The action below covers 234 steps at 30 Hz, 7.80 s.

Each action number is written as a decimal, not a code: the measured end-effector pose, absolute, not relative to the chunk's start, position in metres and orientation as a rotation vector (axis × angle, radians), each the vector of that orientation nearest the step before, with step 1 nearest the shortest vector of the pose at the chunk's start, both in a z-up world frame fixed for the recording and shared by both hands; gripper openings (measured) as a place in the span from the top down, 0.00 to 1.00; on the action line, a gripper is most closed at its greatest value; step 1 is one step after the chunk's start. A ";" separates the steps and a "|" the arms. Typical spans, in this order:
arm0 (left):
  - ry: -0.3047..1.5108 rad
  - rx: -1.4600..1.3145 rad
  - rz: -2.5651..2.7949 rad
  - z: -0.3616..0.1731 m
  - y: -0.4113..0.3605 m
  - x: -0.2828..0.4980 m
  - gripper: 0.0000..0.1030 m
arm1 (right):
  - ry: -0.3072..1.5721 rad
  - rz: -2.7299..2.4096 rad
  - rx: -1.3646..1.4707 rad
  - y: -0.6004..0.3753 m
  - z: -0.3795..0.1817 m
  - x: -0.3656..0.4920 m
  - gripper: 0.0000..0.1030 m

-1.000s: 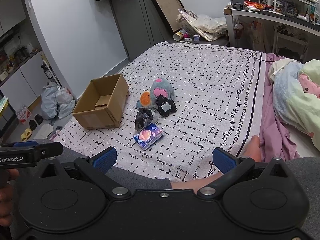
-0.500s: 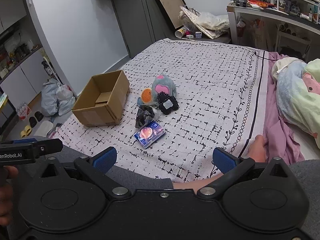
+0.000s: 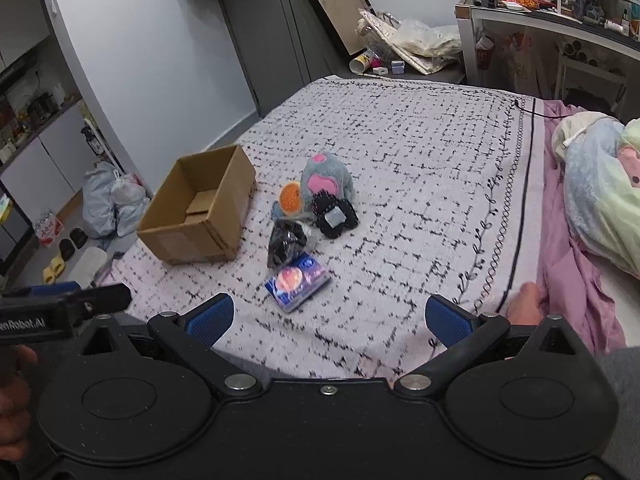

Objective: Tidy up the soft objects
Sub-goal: 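Reach the right tool to the blue tissue pack while the left tool reaches the black bag, then close the right tool on the tissue pack while the left tool grips the black bag, then carry the tissue pack and black bag with both tools over the cardboard box, then open both tools to drop the bag and tissue pack into the box, then move both tools back to the plush toys beside the box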

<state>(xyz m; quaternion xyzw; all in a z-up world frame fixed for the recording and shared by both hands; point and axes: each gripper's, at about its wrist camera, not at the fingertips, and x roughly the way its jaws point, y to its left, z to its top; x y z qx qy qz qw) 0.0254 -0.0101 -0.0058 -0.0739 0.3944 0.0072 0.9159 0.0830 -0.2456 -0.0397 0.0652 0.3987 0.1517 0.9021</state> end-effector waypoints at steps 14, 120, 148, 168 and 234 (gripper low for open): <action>0.832 -0.190 0.008 -0.010 -0.017 0.063 0.08 | 0.835 0.301 0.290 -0.267 -0.044 0.127 0.00; 0.930 -0.490 0.106 -0.050 0.035 0.183 0.57 | 0.866 0.383 0.521 -0.194 -0.112 0.224 0.80; 0.831 -0.490 0.128 0.003 0.086 0.202 0.57 | 0.744 0.434 0.421 -0.151 -0.041 0.247 0.80; 0.901 -0.533 0.192 -0.049 0.150 0.272 0.57 | 0.799 0.472 0.395 -0.083 -0.066 0.299 0.80; 0.725 -0.463 0.299 0.008 0.106 0.178 0.19 | 0.612 0.490 0.130 -0.126 -0.005 0.256 0.00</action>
